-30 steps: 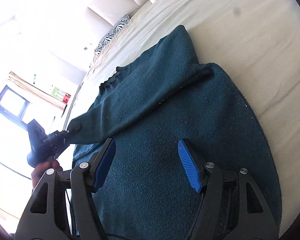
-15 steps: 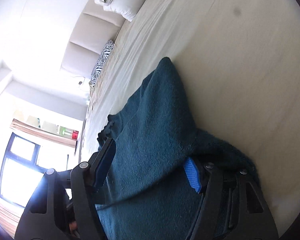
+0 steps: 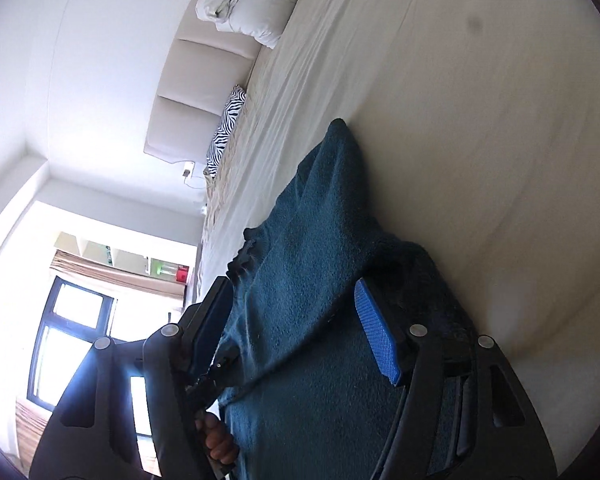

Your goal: Fold small clothes

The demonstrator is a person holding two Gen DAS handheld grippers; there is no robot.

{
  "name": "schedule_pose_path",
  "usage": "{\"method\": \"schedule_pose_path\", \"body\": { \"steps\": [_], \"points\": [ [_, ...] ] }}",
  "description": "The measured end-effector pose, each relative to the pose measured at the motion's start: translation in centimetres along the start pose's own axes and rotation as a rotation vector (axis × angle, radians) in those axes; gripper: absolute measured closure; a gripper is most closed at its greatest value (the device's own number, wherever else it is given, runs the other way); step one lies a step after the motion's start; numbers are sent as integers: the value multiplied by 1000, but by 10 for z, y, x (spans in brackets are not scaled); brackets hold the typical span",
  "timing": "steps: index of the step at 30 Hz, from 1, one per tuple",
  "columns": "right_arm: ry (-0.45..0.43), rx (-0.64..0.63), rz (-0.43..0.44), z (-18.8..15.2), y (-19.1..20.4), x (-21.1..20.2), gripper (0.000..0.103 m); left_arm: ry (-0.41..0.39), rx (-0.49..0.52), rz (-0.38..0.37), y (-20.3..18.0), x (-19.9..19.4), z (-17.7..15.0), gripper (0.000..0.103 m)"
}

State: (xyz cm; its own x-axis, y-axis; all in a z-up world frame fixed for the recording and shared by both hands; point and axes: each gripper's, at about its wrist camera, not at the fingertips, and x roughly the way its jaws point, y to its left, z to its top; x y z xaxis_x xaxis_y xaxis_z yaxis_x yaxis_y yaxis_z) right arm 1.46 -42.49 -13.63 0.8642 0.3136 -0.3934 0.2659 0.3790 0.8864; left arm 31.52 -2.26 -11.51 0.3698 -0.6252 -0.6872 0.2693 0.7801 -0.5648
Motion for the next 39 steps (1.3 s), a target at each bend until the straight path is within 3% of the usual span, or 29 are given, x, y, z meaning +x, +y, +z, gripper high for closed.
{"method": "schedule_pose_path", "body": {
  "steps": [4,9,17,22,28,35,39],
  "points": [
    [-52,-23,-1,14,11,-31,39,-11,-4,-4,2,1,-1,92],
    [-39,-84,-22,34,31,-24,39,-21,23,12,-2,1,-1,92],
    [116,-121,-47,45,42,59,39,-29,5,-21,9,3,-3,89],
    [147,-80,-62,68,32,100,39,-61,-87,-153,37,7,-8,90],
    [165,-8,-66,96,10,134,41,-87,-59,-140,34,5,-10,90],
    [195,-88,-33,60,9,105,41,-81,-72,-156,39,5,-10,90],
    [193,-152,-41,28,6,63,41,-17,-104,-183,43,4,-3,90]
  ]
}}
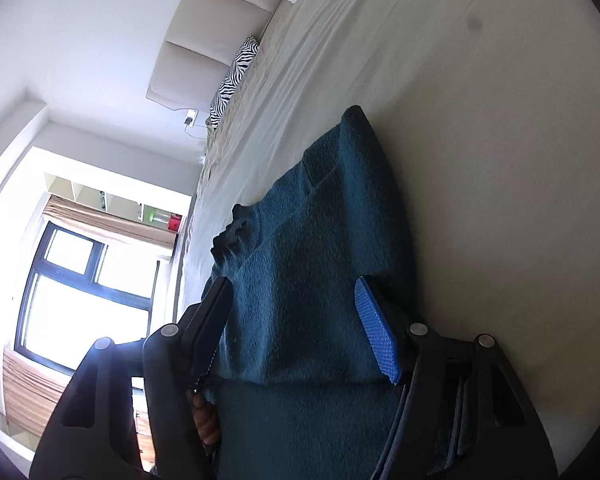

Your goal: Fold small clothes

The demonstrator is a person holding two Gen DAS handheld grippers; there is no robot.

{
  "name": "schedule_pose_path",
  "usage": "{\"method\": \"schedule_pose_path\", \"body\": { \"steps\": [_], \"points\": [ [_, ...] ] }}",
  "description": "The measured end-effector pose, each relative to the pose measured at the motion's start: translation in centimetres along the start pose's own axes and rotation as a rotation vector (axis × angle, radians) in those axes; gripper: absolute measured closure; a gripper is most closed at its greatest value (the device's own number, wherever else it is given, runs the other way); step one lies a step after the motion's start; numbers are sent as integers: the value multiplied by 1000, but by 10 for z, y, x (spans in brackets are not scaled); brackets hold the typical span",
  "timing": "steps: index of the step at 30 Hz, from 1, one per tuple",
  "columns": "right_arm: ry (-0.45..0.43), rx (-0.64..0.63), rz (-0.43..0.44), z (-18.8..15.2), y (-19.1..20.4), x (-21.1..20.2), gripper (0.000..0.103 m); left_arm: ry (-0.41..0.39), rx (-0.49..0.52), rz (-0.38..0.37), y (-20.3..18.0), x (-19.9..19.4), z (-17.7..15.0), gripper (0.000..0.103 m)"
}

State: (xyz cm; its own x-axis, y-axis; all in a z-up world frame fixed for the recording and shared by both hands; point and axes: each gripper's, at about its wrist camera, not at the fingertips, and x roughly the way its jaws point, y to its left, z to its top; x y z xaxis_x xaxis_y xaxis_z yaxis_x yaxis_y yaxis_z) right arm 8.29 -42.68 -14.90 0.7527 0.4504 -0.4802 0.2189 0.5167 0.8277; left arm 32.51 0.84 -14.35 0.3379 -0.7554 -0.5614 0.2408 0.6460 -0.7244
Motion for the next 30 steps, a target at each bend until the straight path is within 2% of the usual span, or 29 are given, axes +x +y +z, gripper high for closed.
{"method": "schedule_pose_path", "body": {
  "steps": [3,4,5,6,7,8,11,14,16,20,23,25,30],
  "points": [
    [29,6,-22,-26,-3,-32,41,39,14,66,-8,-14,1,85],
    [29,-1,-53,-35,-3,-43,40,33,31,106,-13,-23,-2,76],
    [23,-11,-76,-46,-4,-56,40,20,51,149,-18,-33,-5,59],
    [15,-17,-81,-56,-5,-68,39,4,70,196,-23,-44,-9,50],
    [9,-14,-79,-65,-7,-81,39,-18,92,259,-27,-56,-15,36],
    [0,-8,-80,-79,-8,-97,39,-40,121,316,-34,-69,-22,33],
    [-29,-17,-113,-107,-10,-135,39,-52,203,374,-49,-105,-56,32],
    [-6,-75,-194,-138,-7,-162,39,-24,286,420,-60,-135,-106,29],
    [18,-117,-267,-155,-8,-176,39,1,295,437,-58,-152,-141,27],
    [53,-120,-347,-190,-22,-204,39,54,268,476,-45,-178,-204,26],
    [76,-117,-349,-210,-30,-213,39,64,230,489,-37,-198,-240,26],
    [105,-142,-362,-221,-26,-212,39,68,208,467,-38,-211,-255,26],
    [191,-189,-368,-238,-9,-205,41,67,68,389,-26,-242,-279,26]
  ]
}}
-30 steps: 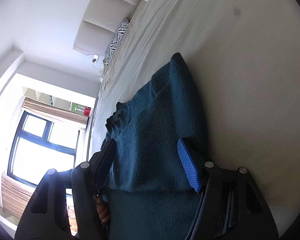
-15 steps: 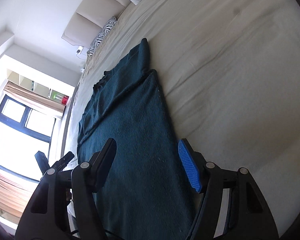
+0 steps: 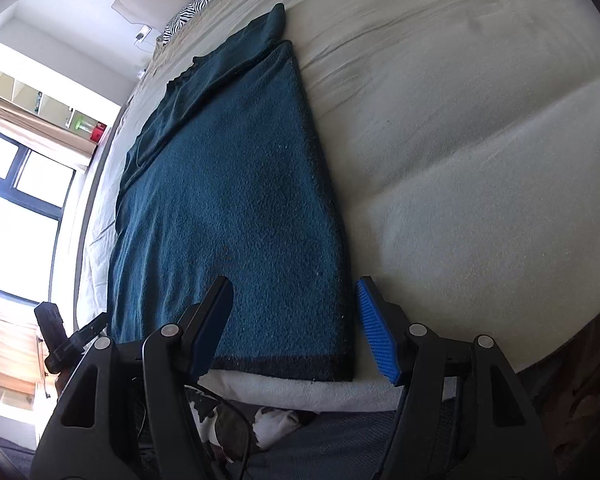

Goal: Fold small clothes
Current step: 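Grasp the sweater hem with both tools, then lift the hem with both tools and fold it toward the collar, then release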

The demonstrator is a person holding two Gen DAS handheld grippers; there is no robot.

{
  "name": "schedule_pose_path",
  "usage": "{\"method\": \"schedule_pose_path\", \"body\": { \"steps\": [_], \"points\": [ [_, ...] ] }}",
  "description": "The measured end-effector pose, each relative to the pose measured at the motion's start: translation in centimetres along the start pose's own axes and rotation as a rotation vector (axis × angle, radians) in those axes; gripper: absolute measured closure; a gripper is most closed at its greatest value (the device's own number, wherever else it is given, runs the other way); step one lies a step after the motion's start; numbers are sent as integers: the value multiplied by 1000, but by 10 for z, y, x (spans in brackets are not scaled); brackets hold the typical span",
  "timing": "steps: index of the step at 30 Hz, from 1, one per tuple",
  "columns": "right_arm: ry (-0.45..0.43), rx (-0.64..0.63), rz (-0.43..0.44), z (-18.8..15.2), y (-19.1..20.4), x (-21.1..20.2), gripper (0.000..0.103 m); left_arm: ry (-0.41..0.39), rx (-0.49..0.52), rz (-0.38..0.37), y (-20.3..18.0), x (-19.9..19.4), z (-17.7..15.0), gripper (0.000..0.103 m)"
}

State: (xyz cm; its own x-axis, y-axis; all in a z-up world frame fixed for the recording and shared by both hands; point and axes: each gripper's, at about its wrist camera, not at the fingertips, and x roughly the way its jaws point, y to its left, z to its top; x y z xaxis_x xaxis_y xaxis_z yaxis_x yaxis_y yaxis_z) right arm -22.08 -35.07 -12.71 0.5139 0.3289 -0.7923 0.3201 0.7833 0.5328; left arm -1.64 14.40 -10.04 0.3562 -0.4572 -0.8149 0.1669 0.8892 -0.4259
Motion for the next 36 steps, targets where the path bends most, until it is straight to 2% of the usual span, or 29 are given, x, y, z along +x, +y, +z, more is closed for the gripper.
{"method": "schedule_pose_path", "body": {
  "steps": [5,7,11,16,18,20,22,28,33,36],
  "points": [
    [12,45,25,-10,-9,-1,56,19,-64,-36,14,-13,-12,26],
    [9,73,45,-10,-14,-1,65,44,-58,-36,12,-10,-15,26],
    [5,87,67,-9,-18,3,70,68,-46,-24,8,-8,-17,28],
    [11,88,69,-10,-18,5,84,111,-5,-8,-1,0,-13,33],
    [11,88,70,-10,-17,6,88,120,3,10,0,2,-13,41],
    [12,84,69,-11,-16,8,92,126,-14,20,5,2,-12,58],
    [9,80,69,-11,-15,8,94,137,-30,16,10,2,-13,69],
    [-8,66,59,-12,-11,3,95,165,9,14,4,5,-16,94],
    [-36,44,49,-12,-4,-5,96,143,-6,-1,2,1,-16,95],
    [-49,40,56,-12,-1,-11,96,115,-36,-66,3,-8,-13,96]
  ]
}}
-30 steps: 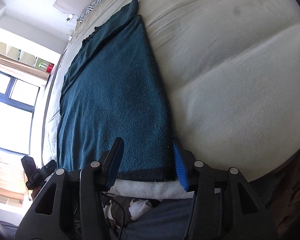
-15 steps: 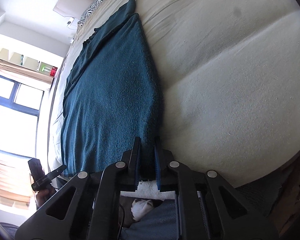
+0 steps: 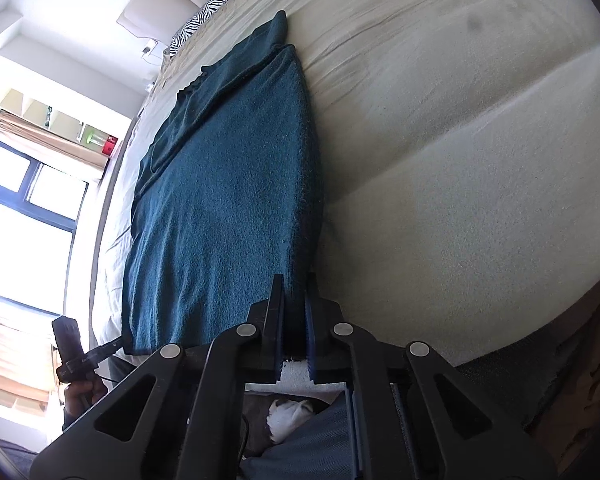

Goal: Fold small clothes
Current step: 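Lift the hem with both tools and fold it toward the collar, then release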

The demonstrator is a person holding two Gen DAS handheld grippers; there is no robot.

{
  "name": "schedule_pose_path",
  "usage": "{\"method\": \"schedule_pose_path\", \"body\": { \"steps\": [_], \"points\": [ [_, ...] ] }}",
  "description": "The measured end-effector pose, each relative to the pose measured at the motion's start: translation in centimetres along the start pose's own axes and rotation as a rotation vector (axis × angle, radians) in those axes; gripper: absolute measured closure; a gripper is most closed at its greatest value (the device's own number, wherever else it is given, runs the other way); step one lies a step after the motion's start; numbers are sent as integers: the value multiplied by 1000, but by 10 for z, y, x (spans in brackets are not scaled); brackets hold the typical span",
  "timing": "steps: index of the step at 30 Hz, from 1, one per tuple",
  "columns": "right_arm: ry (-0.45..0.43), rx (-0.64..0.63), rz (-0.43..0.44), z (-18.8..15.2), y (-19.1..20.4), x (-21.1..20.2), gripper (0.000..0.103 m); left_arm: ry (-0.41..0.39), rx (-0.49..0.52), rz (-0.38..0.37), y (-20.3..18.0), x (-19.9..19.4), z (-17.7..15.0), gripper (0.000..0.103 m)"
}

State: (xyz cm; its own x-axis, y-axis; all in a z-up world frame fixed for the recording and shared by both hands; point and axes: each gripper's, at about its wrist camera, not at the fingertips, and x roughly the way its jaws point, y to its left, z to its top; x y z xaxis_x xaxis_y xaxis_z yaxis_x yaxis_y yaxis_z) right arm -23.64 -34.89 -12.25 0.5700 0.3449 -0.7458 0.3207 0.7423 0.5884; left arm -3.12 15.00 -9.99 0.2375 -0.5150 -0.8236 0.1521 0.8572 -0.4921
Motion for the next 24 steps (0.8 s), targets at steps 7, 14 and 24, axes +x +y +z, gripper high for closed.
{"method": "schedule_pose_path", "body": {
  "steps": [7,14,24],
  "points": [
    [-32,-13,55,10,20,-13,96,-120,-84,-223,2,-35,25,96],
    [-98,-23,141,45,47,-23,96,-240,-142,-365,-6,-53,64,96],
    [-174,-67,162,126,95,-9,96,-359,-139,-419,-15,-66,139,96]
  ]
}}
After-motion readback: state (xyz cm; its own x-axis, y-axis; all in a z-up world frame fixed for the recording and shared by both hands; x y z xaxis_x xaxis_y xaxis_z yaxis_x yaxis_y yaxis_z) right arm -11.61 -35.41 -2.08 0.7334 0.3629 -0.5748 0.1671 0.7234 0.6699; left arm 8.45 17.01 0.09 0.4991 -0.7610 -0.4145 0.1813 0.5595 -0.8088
